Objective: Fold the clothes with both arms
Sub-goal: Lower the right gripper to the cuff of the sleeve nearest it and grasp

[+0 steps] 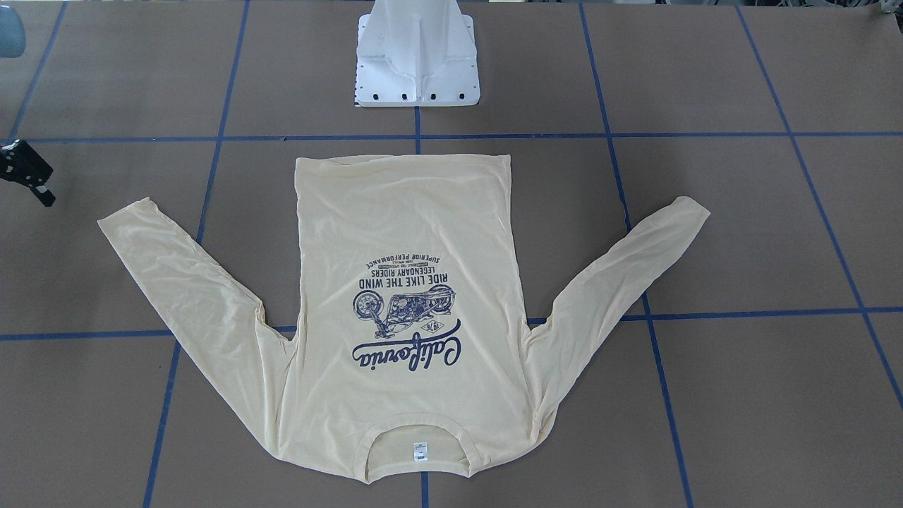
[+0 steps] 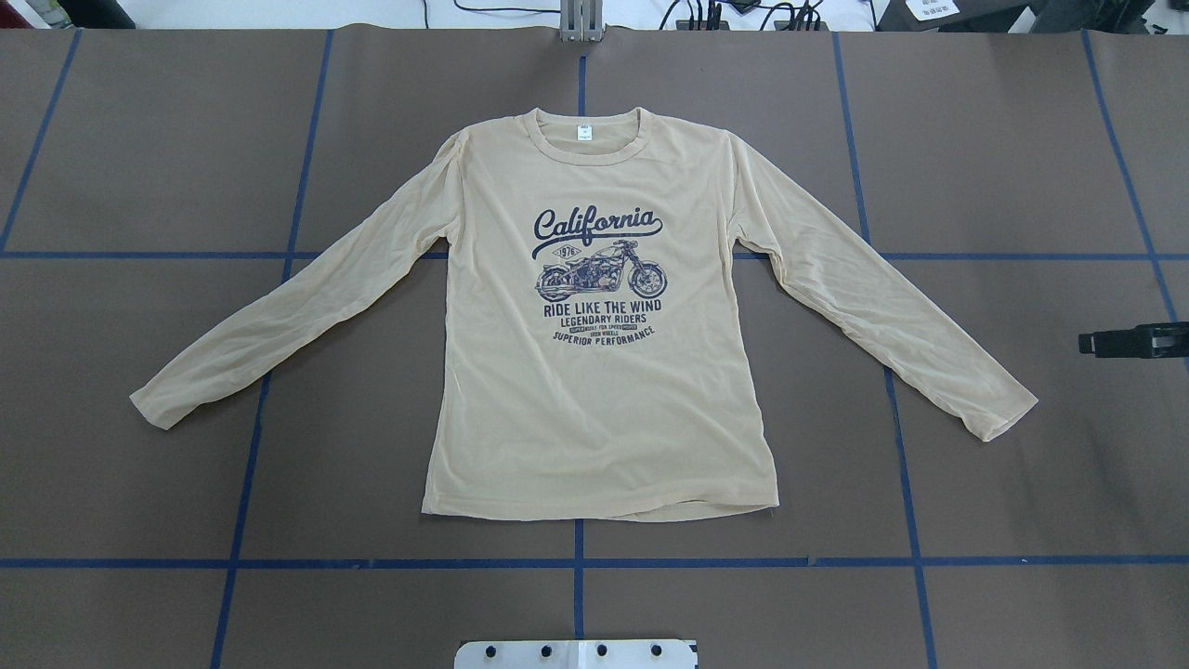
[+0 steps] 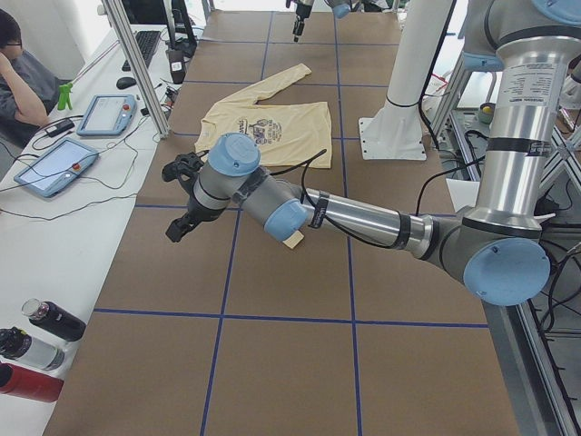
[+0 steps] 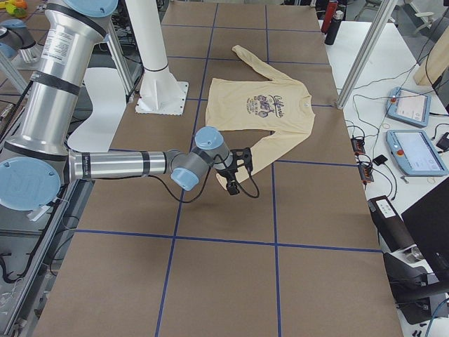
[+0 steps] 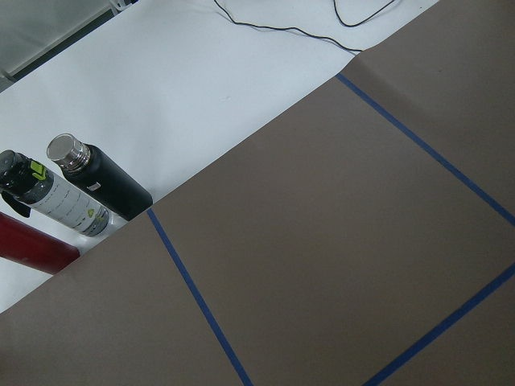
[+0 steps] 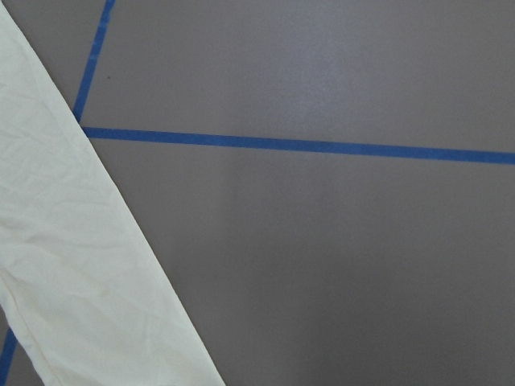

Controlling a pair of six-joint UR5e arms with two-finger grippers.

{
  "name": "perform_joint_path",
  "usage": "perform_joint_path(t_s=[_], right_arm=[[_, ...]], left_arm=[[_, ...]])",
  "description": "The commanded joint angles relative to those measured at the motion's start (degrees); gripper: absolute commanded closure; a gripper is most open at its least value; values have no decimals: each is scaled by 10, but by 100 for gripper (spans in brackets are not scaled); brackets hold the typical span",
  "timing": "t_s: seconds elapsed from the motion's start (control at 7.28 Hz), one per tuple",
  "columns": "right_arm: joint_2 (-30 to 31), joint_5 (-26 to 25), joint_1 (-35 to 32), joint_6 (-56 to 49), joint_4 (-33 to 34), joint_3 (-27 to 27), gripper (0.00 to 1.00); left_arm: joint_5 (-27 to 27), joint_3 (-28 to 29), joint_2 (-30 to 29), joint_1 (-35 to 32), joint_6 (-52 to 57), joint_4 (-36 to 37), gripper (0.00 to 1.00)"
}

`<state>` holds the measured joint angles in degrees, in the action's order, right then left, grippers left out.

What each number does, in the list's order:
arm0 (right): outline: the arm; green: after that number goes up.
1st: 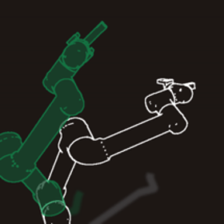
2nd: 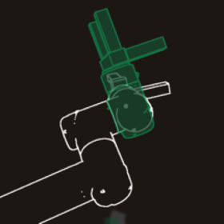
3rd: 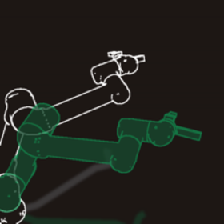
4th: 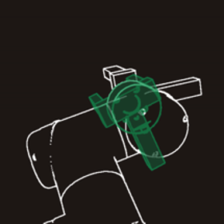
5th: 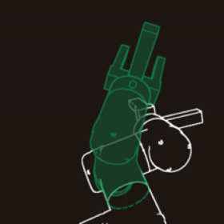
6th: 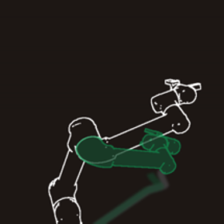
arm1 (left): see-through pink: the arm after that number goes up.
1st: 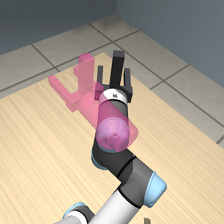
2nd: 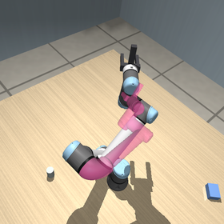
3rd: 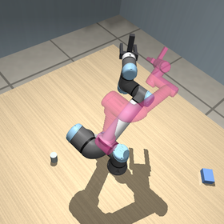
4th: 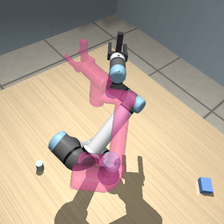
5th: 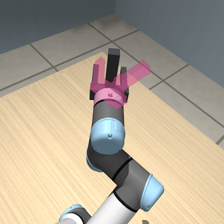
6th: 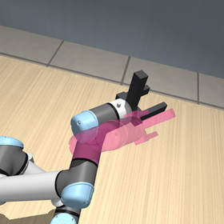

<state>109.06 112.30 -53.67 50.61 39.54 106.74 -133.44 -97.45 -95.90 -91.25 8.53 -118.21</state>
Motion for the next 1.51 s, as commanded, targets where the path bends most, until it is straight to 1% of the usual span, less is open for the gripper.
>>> perform_joint_path(t_s=[0.0, 0.14, 0.27, 0.41, 0.55, 0.69, 0.82, 0.96, 1.1, 1.37], right_arm=[[5, -131, 128, 103, -24, -4, 3], [4, -156, 152, 113, -32, -8, 9], [-2, -157, 160, 112, -43, -29, 21], [-22, -159, 160, 107, -56, -57, 26], [-27, -158, 160, 104, -60, -75, 31], [-25, -158, 160, 101, -86, -86, 40], [-26, -158, 160, 101, -109, -102, 45], [-26, -157, 158, 101, -110, -101, 53], [-25, -155, 158, 102, -110, -98, 58], [-19, -154, 158, 103, -110, -90, 58]], left_arm=[[0, 4, 0, 0, 2, 0, 0], [0, 5, 0, 0, 1, -1, 0], [0, 4, 2, 0, 1, -1, 0], [0, 5, 2, 0, 1, -1, 0], [0, 4, 3, 0, 1, -1, 0], [0, 4, 4, 0, 1, -1, 0], [0, 4, 3, 0, 1, -2, 0], [0, 4, 4, 0, 0, -1, 0], [-1, 4, 4, 0, 0, -1, 0], [-1, 4, 4, 0, 0, -1, 0]])
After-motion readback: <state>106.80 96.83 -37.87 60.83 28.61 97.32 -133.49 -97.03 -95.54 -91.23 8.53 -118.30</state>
